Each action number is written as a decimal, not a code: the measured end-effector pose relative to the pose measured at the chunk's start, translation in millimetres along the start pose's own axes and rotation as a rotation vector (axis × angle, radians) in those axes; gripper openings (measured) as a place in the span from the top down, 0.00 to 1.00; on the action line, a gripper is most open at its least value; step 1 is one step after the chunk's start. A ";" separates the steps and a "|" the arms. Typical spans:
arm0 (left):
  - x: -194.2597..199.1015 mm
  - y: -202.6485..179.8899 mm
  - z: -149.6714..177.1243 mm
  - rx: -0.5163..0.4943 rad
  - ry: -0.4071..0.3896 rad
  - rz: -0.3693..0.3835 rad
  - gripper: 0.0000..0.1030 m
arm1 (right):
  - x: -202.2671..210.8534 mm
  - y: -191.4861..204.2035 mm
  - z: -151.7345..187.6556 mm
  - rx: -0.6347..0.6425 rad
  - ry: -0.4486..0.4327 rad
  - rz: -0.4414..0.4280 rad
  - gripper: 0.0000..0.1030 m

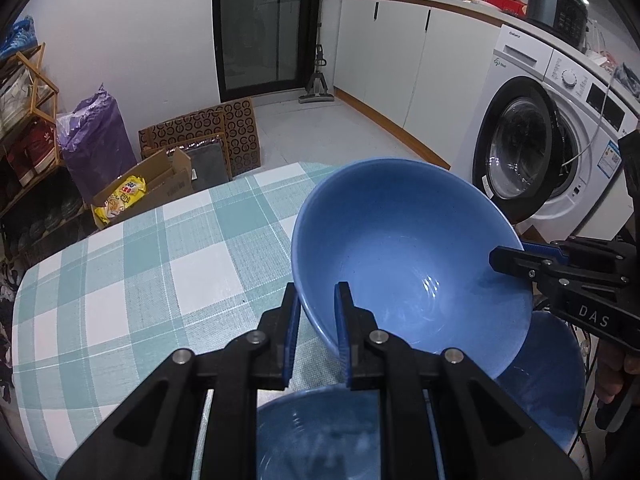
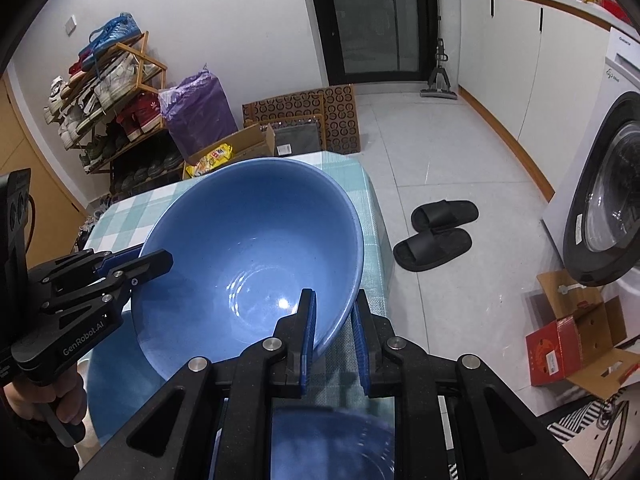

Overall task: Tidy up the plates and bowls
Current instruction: 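Lift the blue bowl with both tools and carry it across the table, then lower the held blue bowl onto the table beside another blue bowl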

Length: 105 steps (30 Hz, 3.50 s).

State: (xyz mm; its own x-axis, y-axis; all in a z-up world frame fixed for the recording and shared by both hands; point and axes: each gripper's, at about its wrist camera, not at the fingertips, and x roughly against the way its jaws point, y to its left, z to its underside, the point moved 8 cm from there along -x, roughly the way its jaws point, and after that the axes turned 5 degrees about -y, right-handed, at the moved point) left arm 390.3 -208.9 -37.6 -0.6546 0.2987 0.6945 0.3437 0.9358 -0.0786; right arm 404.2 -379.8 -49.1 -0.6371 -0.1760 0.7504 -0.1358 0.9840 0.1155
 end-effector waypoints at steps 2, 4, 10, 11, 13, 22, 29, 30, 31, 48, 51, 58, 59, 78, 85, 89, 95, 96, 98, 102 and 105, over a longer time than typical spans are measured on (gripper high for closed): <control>7.0 -1.9 -1.8 -0.003 -0.010 0.000 0.85 | 10.2 1.6 -1.0 -0.001 -0.013 -0.001 0.83; 14.7 -4.1 -4.2 -0.007 -0.020 -0.001 0.85 | 21.0 3.5 -1.7 0.003 -0.026 -0.001 0.83; 38.1 -10.1 -7.6 -0.018 -0.051 -0.006 0.85 | 51.6 8.7 -4.8 0.012 -0.062 0.000 0.82; 42.0 -10.8 -8.2 -0.020 -0.056 -0.006 0.85 | 57.4 9.9 -5.1 0.011 -0.069 -0.001 0.83; 49.7 -12.3 -9.0 -0.023 -0.066 -0.007 0.85 | 67.3 11.7 -4.8 0.010 -0.079 -0.003 0.82; 82.9 -16.6 -10.9 -0.034 -0.112 -0.009 0.85 | 109.4 22.8 -1.5 0.026 -0.124 -0.009 0.82; 101.3 -16.0 -6.7 -0.034 -0.128 -0.013 0.85 | 139.3 35.5 3.5 0.040 -0.154 -0.020 0.82; 104.2 -15.5 -5.3 -0.035 -0.130 -0.015 0.85 | 142.7 37.4 4.9 0.043 -0.156 -0.020 0.82; 106.3 -15.4 -4.0 -0.036 -0.131 -0.017 0.85 | 144.4 39.3 5.8 0.045 -0.157 -0.022 0.82; 141.4 3.9 24.4 -0.031 -0.139 -0.059 0.85 | 160.3 81.6 28.6 0.068 -0.150 -0.062 0.82; 144.4 8.4 29.8 -0.024 -0.137 -0.067 0.85 | 157.4 90.4 34.8 0.072 -0.141 -0.074 0.82; 149.8 21.0 42.9 -0.004 -0.130 -0.085 0.85 | 149.4 109.3 47.3 0.085 -0.118 -0.098 0.82; 149.7 22.3 44.7 -0.002 -0.127 -0.087 0.85 | 147.8 112.3 49.0 0.089 -0.115 -0.101 0.82; 135.6 40.7 80.5 0.037 -0.067 -0.111 0.85 | 112.1 138.4 82.6 0.107 -0.035 -0.119 0.82; 127.7 44.8 88.4 0.046 -0.051 -0.106 0.85 | 99.3 143.3 87.1 0.112 -0.012 -0.116 0.82; 122.6 45.4 91.9 0.047 -0.041 -0.103 0.85 | 93.6 140.7 90.5 0.114 0.001 -0.109 0.82; 115.5 46.8 97.6 0.054 -0.026 -0.097 0.85 | 84.8 138.5 95.6 0.116 0.020 -0.100 0.82; 114.5 46.7 98.4 0.054 -0.023 -0.096 0.85 | 82.7 138.8 96.2 0.120 0.023 -0.096 0.82; 112.3 47.4 99.5 0.052 -0.019 -0.099 0.85 | 80.3 139.3 96.7 0.122 0.027 -0.091 0.82; 108.8 47.0 102.7 0.054 -0.009 -0.100 0.85 | 74.6 138.0 99.5 0.126 0.035 -0.086 0.82; 106.0 47.7 105.0 0.051 -0.006 -0.105 0.85 | 71.2 138.1 102.8 0.133 0.042 -0.077 0.82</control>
State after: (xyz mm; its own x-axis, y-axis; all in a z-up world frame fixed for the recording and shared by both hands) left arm 266.6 -112.9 -42.9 -0.6888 0.1999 0.6969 0.2386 0.9702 -0.0425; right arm 262.1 -259.4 -46.6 -0.5892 -0.2471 0.7693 -0.2841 0.9546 0.0890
